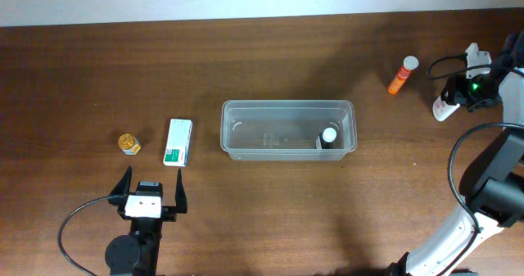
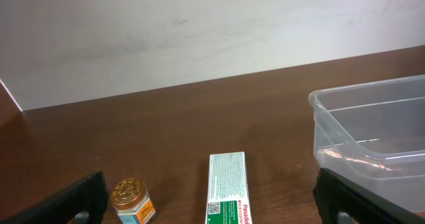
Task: Pack container
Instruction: 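Lower the right gripper onto the white pump bottle and grasp it, then lift the white pump bottle and carry it over the container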
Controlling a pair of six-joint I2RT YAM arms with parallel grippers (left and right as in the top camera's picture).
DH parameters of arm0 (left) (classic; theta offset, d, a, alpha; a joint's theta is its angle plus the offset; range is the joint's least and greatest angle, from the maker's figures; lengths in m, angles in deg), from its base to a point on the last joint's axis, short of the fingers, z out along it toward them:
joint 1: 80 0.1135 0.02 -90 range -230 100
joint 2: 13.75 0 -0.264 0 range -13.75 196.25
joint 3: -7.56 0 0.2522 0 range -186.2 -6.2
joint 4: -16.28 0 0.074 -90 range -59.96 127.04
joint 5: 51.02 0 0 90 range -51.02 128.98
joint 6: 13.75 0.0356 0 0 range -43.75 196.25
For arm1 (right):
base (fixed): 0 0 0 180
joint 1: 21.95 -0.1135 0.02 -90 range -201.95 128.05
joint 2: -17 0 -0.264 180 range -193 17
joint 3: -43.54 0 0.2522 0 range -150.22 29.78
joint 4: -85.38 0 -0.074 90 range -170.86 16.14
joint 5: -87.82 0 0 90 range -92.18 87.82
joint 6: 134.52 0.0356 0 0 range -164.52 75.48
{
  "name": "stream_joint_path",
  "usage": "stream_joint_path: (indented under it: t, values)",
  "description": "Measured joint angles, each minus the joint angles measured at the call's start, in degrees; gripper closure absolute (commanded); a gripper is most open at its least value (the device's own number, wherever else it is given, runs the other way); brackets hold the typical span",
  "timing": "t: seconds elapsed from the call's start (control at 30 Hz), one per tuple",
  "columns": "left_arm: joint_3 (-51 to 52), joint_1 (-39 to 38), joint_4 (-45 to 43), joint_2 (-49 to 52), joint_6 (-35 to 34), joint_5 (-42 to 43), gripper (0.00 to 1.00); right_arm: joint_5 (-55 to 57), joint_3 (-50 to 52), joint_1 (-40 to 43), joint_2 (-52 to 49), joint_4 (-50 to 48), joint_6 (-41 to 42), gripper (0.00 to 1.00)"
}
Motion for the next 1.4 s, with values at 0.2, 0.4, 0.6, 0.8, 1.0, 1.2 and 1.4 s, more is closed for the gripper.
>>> stream_joint_path:
  t: [0.2,0.4,0.6,0.8,1.0,1.2,1.4]
  values:
    - [0.00,0.00,0.00,0.00,0.00,0.00,0.01,-0.11,0.00,0.02,0.00,0.00,0.00,0.61]
    - [0.00,0.00,0.00,0.00,0.00,0.00,0.01,-1.14,0.00,0.02,0.00,0.00,0.07,0.62]
    - [0.00,0.00,0.00,0.00,-0.02,0.00,0.01,-1.51,0.00,0.02,0.00,0.00,0.13,0.75]
    - [0.00,0.00,0.00,0.00,-0.02,0.00,0.01,-1.55,0.00,0.02,0.00,-0.02,0.22,0.75]
    - [0.00,0.00,-0.02,0.00,0.00,0.00,0.01,-1.53,-0.02,0.02,0.00,0.09,1.05,0.75]
    - [0.00,0.00,0.00,0.00,0.00,0.00,0.01,-4.98,-3.89,0.02,-0.72,6.43,2.64,0.75]
    - [0.00,0.00,0.00,0.00,0.00,0.00,0.01,-8.70,-17.33,0.00,-1.20,17.90,5.18,0.75]
